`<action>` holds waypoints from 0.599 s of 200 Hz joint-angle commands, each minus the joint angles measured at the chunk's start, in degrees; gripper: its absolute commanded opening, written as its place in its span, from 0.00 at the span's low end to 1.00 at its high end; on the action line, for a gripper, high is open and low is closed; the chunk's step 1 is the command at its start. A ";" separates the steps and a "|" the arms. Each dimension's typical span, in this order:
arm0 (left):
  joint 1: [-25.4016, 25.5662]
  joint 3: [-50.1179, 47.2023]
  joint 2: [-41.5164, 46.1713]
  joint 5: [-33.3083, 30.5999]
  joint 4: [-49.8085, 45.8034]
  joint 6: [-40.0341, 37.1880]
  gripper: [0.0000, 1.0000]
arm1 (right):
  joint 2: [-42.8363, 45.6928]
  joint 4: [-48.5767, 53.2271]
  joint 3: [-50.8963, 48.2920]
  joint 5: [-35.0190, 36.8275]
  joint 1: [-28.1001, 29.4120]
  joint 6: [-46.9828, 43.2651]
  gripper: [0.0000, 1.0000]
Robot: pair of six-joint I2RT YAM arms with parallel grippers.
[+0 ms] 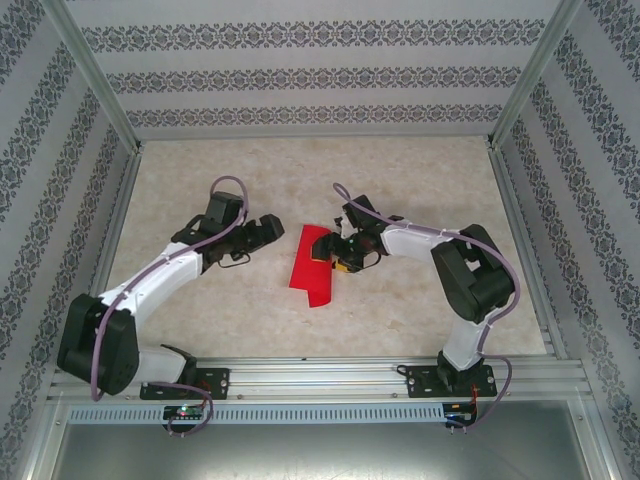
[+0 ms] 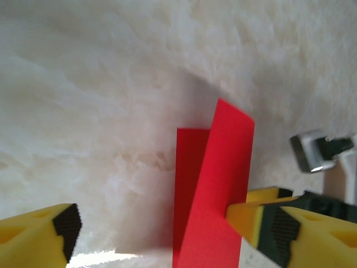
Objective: Fold a paper plane with a square sheet of paper (pick it up from the middle)
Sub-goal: First fold in half a square sheet of paper at the center of the table.
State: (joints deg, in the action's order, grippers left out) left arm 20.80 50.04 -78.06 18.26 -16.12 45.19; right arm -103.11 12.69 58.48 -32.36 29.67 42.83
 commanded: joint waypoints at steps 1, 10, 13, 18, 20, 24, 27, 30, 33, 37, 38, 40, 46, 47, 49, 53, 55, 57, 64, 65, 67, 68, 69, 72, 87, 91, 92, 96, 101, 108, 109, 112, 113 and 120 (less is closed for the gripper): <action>2.57 2.47 -3.16 2.83 1.62 0.26 0.85 | 1.94 -0.16 -2.20 -0.98 -1.43 -1.28 0.70; 3.23 2.75 -4.64 3.75 2.19 0.76 0.81 | 1.78 0.53 -2.14 -1.86 -1.70 -2.37 0.70; 3.44 2.80 -5.09 4.28 2.49 0.98 0.80 | 1.77 1.04 -2.14 -1.79 -1.72 -2.72 0.70; 3.66 3.01 -5.94 5.04 2.94 1.17 0.79 | 1.82 1.83 -2.01 -1.54 -1.81 -3.40 0.70; 3.80 3.12 -6.31 5.34 3.00 1.31 0.79 | 1.85 2.24 -1.93 -1.43 -1.85 -3.70 0.70; 3.96 3.34 -7.00 5.93 3.10 1.52 0.77 | 1.92 2.70 -1.89 -1.24 -1.88 -4.26 0.70; 4.16 3.53 -7.45 6.29 3.09 1.56 0.76 | 1.99 3.12 -1.81 -1.22 -1.75 -4.71 0.70; 4.39 3.78 -7.96 6.60 3.11 1.64 0.76 | 2.14 3.38 -1.80 -1.22 -1.87 -5.01 0.70; 4.56 3.94 -8.27 6.91 3.16 1.73 0.75 | 2.19 3.69 -1.79 -1.20 -1.89 -5.47 0.70; 4.88 4.10 -8.86 7.31 3.31 1.74 0.75 | 2.31 4.02 -1.79 -1.24 -1.90 -5.96 0.70; 4.92 4.14 -8.99 7.40 3.34 1.74 0.74 | 2.30 4.11 -1.79 -1.27 -1.90 -6.07 0.70; 5.16 4.18 -9.20 7.60 3.43 1.74 0.74 | 2.37 4.19 -1.72 -1.36 -1.90 -6.24 0.70; 5.58 4.34 -10.03 8.24 3.77 1.91 0.73 | 2.34 4.42 -1.52 -1.59 -1.90 -6.60 0.70; 5.62 4.35 -10.20 8.35 3.79 1.96 0.72 | 2.32 4.48 -1.52 -1.67 -1.85 -6.65 0.70; 5.71 4.40 -10.49 8.61 4.05 2.06 0.72 | 2.31 4.46 -1.46 -1.90 -1.89 -6.80 0.70; 6.03 4.44 -11.07 9.23 4.55 2.32 0.72 | 2.17 4.54 -1.37 -2.46 -1.97 -6.94 0.70; 6.15 4.40 -11.39 9.55 4.77 2.46 0.71 | 2.14 4.54 -1.31 -2.80 -1.94 -7.14 0.70; 6.26 4.37 -11.67 9.85 5.00 2.67 0.71 | 2.08 4.50 -1.21 -3.15 -1.95 -7.34 0.70; 6.64 4.29 -12.80 10.94 5.72 3.33 0.69 | 1.95 4.52 -1.05 -3.68 -1.90 -7.60 0.69; 6.68 4.24 -12.90 11.06 5.87 3.46 0.68 | 1.95 4.53 -1.02 -3.72 -1.90 -7.59 0.69; 6.77 4.16 -13.23 11.37 6.11 3.80 0.68 | 1.95 4.56 -1.00 -3.73 -1.90 -7.61 0.69; 6.83 4.13 -13.33 11.54 6.28 3.87 0.67 | 1.95 4.55 -1.04 -3.70 -1.90 -7.60 0.69; 6.90 4.07 -13.51 11.67 6.45 3.99 0.67 | 1.95 4.54 -1.07 -3.69 -1.94 -7.63 0.69; 7.01 3.92 -13.89 12.09 7.06 4.33 0.65 | 1.95 4.57 -1.08 -3.60 -1.88 -7.60 0.69; 7.65 2.91 -15.17 13.20 9.42 6.05 0.60 | 1.75 4.56 -1.08 -3.82 -2.04 -7.91 0.69; 7.84 2.60 -15.27 13.34 10.09 6.48 0.59 | 1.64 4.56 -1.07 -3.93 -2.07 -8.00 0.69; 7.93 2.52 -15.27 13.36 10.25 6.58 0.58 | 1.62 4.55 -1.08 -3.98 -2.07 -8.01 0.69; 8.14 2.23 -15.37 13.40 10.92 6.85 0.57 | 1.53 4.54 -1.08 -4.09 -2.02 -8.09 0.69; 8.33 2.01 -15.45 13.44 11.48 7.22 0.55 | 1.43 4.61 -1.06 -4.12 -2.06 -8.04 0.69; 8.68 1.74 -15.74 13.46 11.95 7.75 0.53 | 1.27 4.69 -0.98 -4.16 -2.06 -8.24 0.68; 8.71 1.69 -15.77 13.46 12.01 7.78 0.53 | 1.26 4.75 -0.94 -4.18 -2.06 -8.35 0.68; 8.83 1.57 -15.92 13.61 12.18 7.91 0.52 | 1.17 4.81 -0.78 -4.20 -2.07 -8.52 0.68; 8.83 1.56 -16.00 13.71 12.26 7.95 0.51 | 1.16 4.85 -0.76 -4.20 -2.07 -8.58 0.68; 9.09 1.49 -16.46 14.20 12.66 8.15 0.48 | 0.99 5.39 -0.49 -4.23 -2.08 -8.99 0.68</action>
State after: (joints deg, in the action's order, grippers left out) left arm 28.58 52.42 -93.69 29.89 -8.10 50.65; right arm -102.13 16.16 57.21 -35.16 27.86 36.36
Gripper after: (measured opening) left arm 0.518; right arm 0.683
